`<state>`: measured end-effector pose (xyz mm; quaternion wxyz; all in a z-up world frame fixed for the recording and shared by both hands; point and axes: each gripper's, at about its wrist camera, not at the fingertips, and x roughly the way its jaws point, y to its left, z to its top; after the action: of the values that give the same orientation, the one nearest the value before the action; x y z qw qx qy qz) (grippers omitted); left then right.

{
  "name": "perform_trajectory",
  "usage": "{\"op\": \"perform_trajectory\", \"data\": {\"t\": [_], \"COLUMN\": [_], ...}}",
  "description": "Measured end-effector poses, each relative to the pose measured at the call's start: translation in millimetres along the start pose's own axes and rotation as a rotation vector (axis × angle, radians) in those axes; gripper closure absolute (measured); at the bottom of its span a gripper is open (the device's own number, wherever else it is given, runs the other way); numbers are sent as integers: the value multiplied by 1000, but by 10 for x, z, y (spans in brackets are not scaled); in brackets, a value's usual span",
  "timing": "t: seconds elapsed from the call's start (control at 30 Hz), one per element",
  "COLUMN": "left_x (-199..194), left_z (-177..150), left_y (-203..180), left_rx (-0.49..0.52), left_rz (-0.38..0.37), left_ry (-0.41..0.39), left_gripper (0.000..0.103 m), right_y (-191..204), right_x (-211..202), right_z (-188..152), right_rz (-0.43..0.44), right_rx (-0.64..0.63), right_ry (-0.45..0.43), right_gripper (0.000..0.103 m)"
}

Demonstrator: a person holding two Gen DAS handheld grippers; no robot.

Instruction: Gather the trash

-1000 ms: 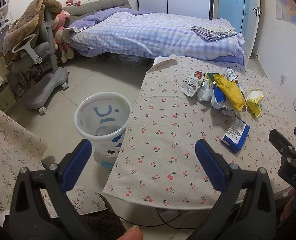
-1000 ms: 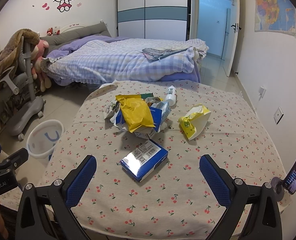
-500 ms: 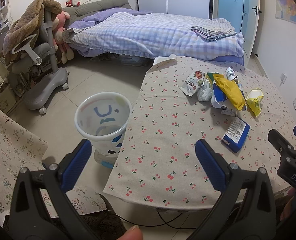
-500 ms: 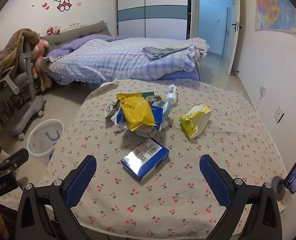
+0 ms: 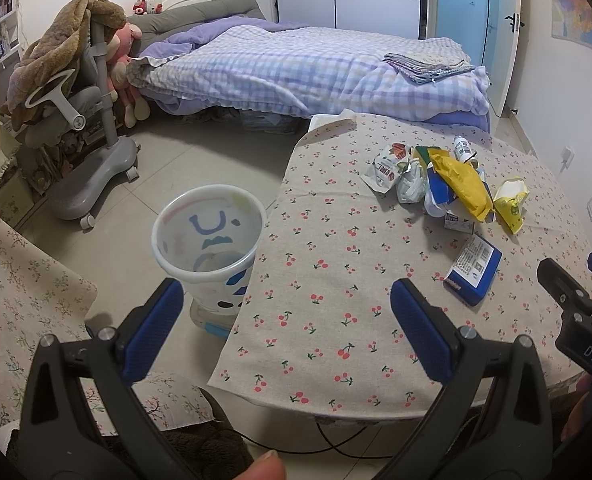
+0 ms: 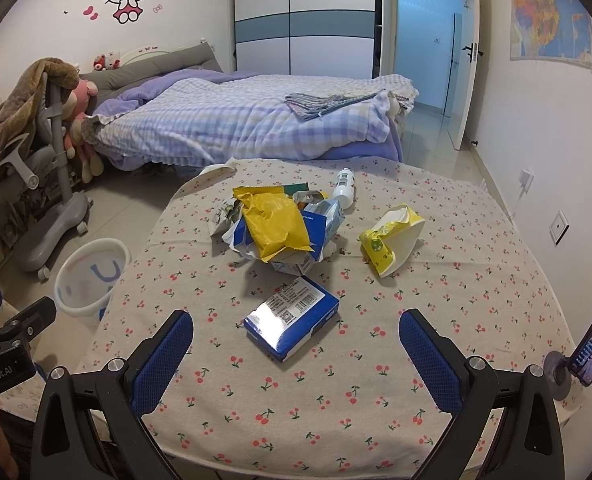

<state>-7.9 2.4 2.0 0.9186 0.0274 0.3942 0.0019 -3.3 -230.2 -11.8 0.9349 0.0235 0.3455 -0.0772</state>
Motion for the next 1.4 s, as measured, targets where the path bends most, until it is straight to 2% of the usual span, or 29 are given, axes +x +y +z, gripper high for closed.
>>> {"op": "perform_trajectory", "data": {"t": [0.53, 0.77, 0.93, 1.0, 1.17, 1.3, 1.4], "left_x": [-41, -20, -14, 4, 185, 386, 572], "left_z": [23, 19, 74, 143, 413, 624, 755], "left_y": [82, 66, -76, -118, -188, -390, -530], "left_rx": [-9, -21, 69, 89, 69, 115, 102], "left_rz": [4, -27, -84, -128, -273, -288, -343], "left_ry": [-26, -38, -66, -50, 72, 172, 232], "left_gripper": [0, 0, 0, 0, 0, 0, 1], "right_y": [47, 13, -182, -288, -612, -901, -1074], "right_x": [-13, -52, -18, 23, 245, 549, 809], "right_z": [-26, -32, 160, 275, 510, 673, 758], "right_rz": [-4, 14, -5, -31, -63, -45, -34], "right_rx": [-2, -4, 9, 0, 28, 85, 125], "right_ry": [-12, -24, -26, -8, 78, 176, 250], "right_gripper": [0, 0, 0, 0, 0, 0, 0]}}
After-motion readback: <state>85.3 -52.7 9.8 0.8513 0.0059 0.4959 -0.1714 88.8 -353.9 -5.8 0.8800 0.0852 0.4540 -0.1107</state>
